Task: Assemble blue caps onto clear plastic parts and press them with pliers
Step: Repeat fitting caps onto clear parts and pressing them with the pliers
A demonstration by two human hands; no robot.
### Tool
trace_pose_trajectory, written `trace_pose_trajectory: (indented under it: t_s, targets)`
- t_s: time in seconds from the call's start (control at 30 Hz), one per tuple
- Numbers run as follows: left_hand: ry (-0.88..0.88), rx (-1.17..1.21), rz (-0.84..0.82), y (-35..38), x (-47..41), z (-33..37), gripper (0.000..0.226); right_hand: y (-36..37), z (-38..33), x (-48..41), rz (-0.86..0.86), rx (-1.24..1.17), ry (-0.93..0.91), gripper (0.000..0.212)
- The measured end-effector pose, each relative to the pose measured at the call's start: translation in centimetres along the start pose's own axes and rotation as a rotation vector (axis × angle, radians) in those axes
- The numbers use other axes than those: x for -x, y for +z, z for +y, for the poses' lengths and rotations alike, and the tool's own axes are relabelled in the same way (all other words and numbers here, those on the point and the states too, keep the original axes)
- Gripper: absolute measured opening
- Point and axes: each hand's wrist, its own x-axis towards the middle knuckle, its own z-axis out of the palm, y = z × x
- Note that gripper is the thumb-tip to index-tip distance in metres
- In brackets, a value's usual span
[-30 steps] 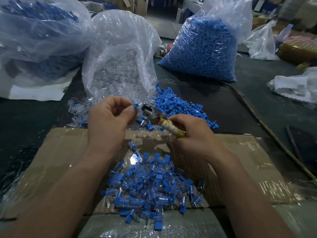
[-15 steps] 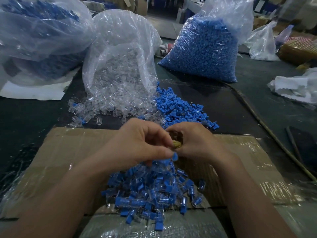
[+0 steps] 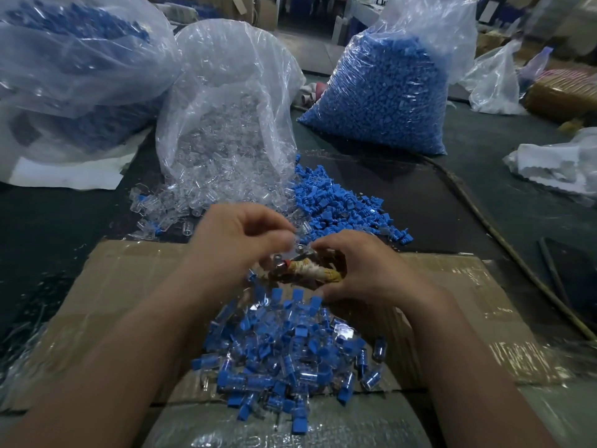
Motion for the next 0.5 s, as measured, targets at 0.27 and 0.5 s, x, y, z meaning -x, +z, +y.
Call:
trace_pose_trajectory:
  t_s: [0.27, 0.5]
  targets:
    - [0.065, -0.615, 0.356, -2.1, -3.1, -3.3, 0.026, -0.2, 0.4, 0.1, -0.027, -0.021, 0.029, 0.066]
    - [0.022, -0.909, 0.176, -2.2, -3.9, -4.6, 0.033, -0.1, 0.5, 0.1, -0.011, -0.036, 0.027, 0.064]
